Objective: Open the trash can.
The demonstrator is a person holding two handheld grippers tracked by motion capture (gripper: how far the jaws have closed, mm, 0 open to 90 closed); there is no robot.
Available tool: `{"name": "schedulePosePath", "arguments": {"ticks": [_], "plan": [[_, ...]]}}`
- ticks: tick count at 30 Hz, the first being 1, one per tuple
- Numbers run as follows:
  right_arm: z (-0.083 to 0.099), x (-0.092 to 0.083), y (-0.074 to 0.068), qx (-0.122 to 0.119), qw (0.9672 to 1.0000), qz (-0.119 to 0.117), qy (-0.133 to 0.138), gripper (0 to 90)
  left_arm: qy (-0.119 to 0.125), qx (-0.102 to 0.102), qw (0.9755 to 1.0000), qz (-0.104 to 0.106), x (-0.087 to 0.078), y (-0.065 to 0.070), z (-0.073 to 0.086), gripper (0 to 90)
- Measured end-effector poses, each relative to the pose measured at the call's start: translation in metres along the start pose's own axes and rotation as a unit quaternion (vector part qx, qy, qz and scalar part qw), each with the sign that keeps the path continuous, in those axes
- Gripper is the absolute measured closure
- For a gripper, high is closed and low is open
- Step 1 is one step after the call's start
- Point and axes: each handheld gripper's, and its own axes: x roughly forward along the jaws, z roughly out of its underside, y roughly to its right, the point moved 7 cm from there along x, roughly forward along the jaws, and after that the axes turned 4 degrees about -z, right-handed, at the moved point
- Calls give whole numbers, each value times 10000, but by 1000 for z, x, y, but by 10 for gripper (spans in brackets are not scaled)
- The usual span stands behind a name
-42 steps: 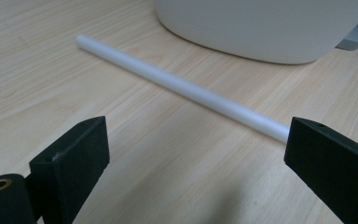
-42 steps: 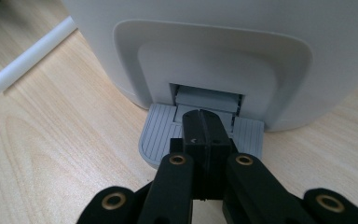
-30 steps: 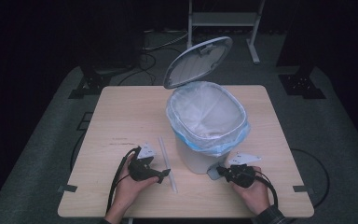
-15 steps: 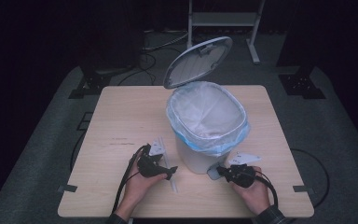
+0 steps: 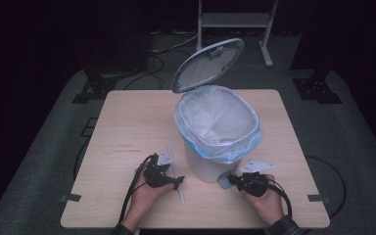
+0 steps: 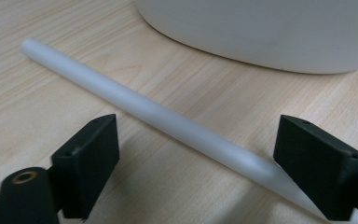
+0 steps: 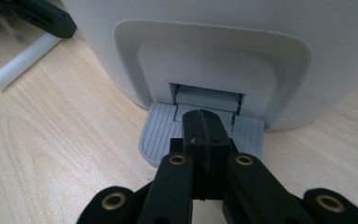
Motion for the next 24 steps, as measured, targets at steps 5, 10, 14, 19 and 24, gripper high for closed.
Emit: {"name": "schedulePosePath", "arguments": {"ticks": [5,10,14,19,24], "plan": [[0,0,0,11,10000,-4,-3,900,36,14,10000,-18,-4,-1,2,218],[0,0,0,5,10000,-10,-2,900,27,-3,10000,-50,-11,-6,8,296],[0,0,0,2,10000,-7,-2,900,32,-31,10000,-63,-16,-11,11,368],[0,0,0,4,10000,-7,-1,900,30,-49,9999,-112,-20,-18,15,441],[0,0,0,12,10000,-9,1,900,8,-52,9999,-115,-24,-22,18,516]]}}
